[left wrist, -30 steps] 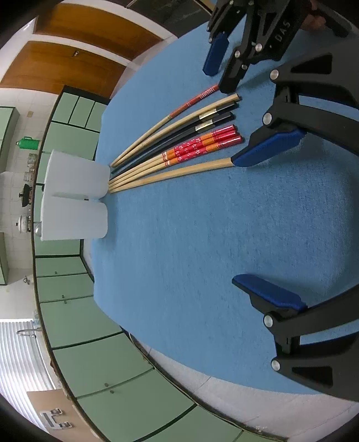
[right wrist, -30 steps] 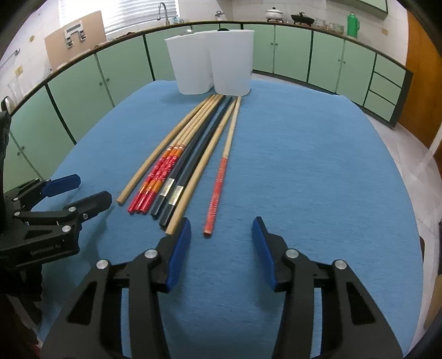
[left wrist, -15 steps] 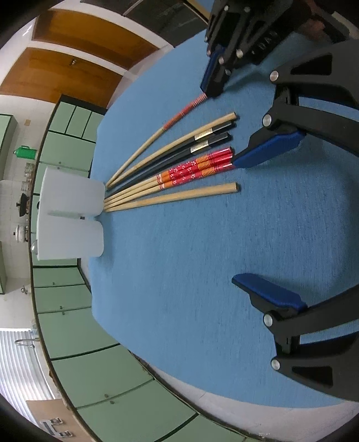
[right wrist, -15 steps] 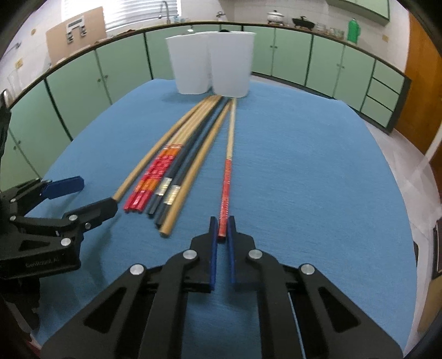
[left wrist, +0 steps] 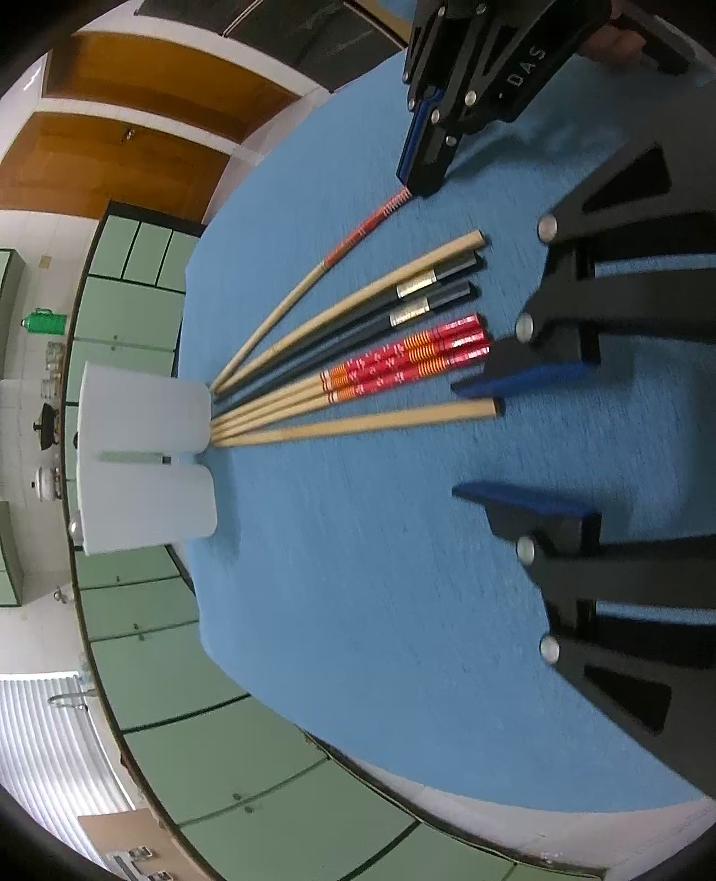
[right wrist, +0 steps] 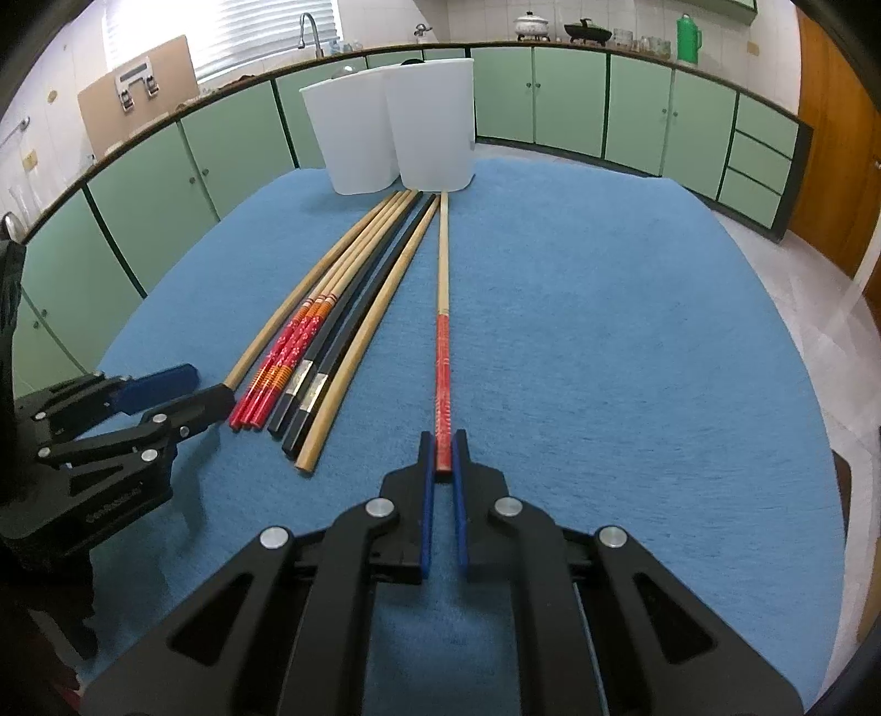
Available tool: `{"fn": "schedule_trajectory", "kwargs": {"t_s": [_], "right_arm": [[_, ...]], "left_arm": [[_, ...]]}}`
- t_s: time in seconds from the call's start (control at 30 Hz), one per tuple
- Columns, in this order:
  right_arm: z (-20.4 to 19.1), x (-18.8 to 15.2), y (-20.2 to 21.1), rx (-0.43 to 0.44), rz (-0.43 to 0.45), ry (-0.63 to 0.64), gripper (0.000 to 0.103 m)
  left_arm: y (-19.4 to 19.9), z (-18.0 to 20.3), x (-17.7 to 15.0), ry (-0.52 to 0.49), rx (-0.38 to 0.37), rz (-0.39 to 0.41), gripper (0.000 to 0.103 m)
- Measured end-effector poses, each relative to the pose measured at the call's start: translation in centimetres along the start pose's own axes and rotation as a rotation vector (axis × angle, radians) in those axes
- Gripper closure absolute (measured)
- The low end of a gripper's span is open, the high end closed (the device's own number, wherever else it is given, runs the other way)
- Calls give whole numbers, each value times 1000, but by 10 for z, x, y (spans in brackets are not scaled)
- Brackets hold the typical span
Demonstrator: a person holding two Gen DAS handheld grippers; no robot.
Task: Organize utensils
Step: 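Grasp a red-striped chopstick with the right gripper while the left grasps a wooden chopstick, then carry both chopsticks upright into the white cup and open both grippers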
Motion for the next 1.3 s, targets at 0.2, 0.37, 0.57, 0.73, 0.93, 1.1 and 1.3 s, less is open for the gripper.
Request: {"fn": "schedule_trajectory", "kwargs": {"t_s": [0.2, 0.37, 0.57, 0.73, 0.93, 1.1, 1.3], "right_arm": [[0, 0, 1, 5, 2, -4, 97], [2, 1, 7, 3, 18, -7, 98], [1, 16, 35, -22, 75, 29, 98], [8, 36, 62, -29, 133, 32, 98], [18, 74, 99, -40, 213, 51, 98], [24, 114, 120, -27, 284, 74, 98], [29, 157, 133, -16, 319, 108, 98]], "left_arm": [[-1, 4, -1, -7, -11, 2, 96], [8, 1, 1, 19, -30, 15, 96], [42, -3, 18, -3, -22, 87, 97], [78, -7, 41, -2, -30, 173, 97], [115, -6, 73, -13, -51, 272, 97], [132, -6, 103, -17, -75, 333, 97], [141, -2, 135, -15, -102, 380, 97]]}}
Point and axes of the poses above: each gripper's, at about its wrist camera, not at the fingertips, and y roughly against the way its jaws point, z to its right, x to its top, the point moved 8 cm from there along -y, roughly the way its jaws point, and after that the axes turned 10 degrees about y, right-handed, at the moved point
